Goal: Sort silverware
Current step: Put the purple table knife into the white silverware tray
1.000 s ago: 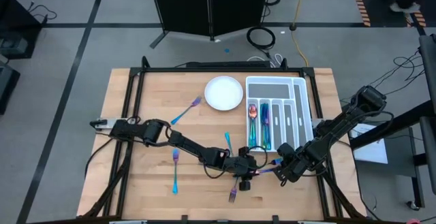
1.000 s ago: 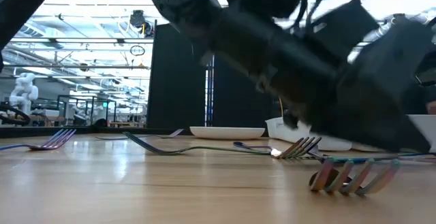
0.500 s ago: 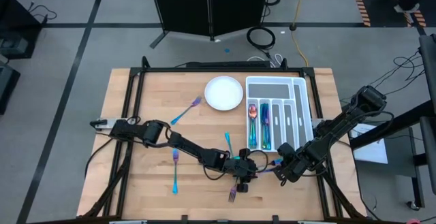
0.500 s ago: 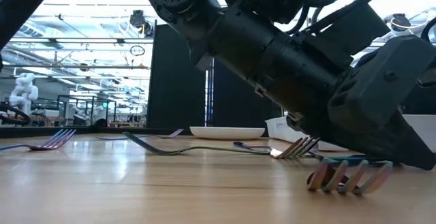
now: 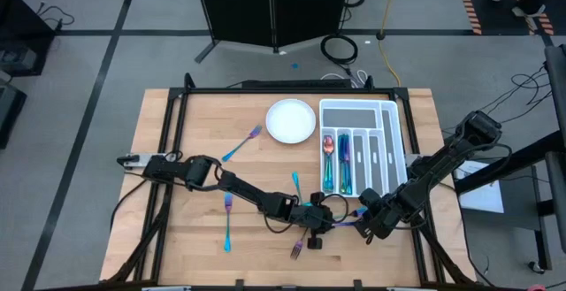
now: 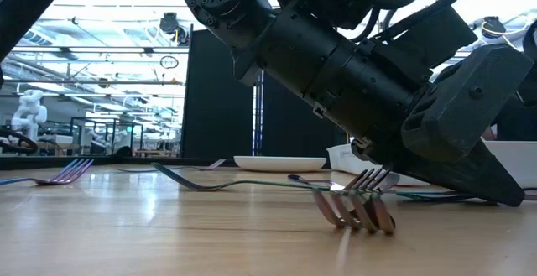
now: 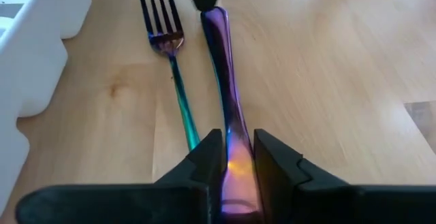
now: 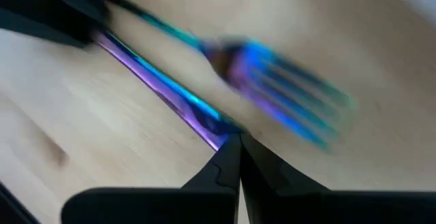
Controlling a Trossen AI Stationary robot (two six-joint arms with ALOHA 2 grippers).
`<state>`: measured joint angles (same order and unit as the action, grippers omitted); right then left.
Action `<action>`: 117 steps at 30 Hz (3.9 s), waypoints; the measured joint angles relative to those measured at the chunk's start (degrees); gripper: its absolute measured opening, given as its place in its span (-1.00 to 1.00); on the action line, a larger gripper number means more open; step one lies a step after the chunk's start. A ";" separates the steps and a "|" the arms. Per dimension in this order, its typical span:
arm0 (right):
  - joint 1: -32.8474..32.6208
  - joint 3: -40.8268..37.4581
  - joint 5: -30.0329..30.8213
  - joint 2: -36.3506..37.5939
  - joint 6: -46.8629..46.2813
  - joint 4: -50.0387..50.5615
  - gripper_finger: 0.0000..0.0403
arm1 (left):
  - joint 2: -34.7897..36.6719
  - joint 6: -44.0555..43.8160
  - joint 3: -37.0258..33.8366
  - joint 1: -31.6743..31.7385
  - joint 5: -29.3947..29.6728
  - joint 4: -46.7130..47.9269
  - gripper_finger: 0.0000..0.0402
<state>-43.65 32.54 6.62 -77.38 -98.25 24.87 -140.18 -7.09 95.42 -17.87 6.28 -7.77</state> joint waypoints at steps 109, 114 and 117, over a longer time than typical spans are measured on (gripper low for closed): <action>25.95 14.81 21.48 3.38 -11.01 21.37 -0.90 | 78.49 8.83 -24.49 35.34 -2.91 40.77 -0.68; 30.05 14.81 16.86 -3.21 -14.55 21.26 -0.90 | 87.38 10.52 -39.07 39.77 -8.49 32.25 -0.68; 31.89 14.81 14.66 -6.57 -13.34 19.31 -0.90 | 90.92 9.07 -46.50 42.26 -17.40 23.30 -0.68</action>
<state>-11.75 47.35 21.28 -83.94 -111.60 44.18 -49.25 1.98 48.92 24.40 -11.12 15.53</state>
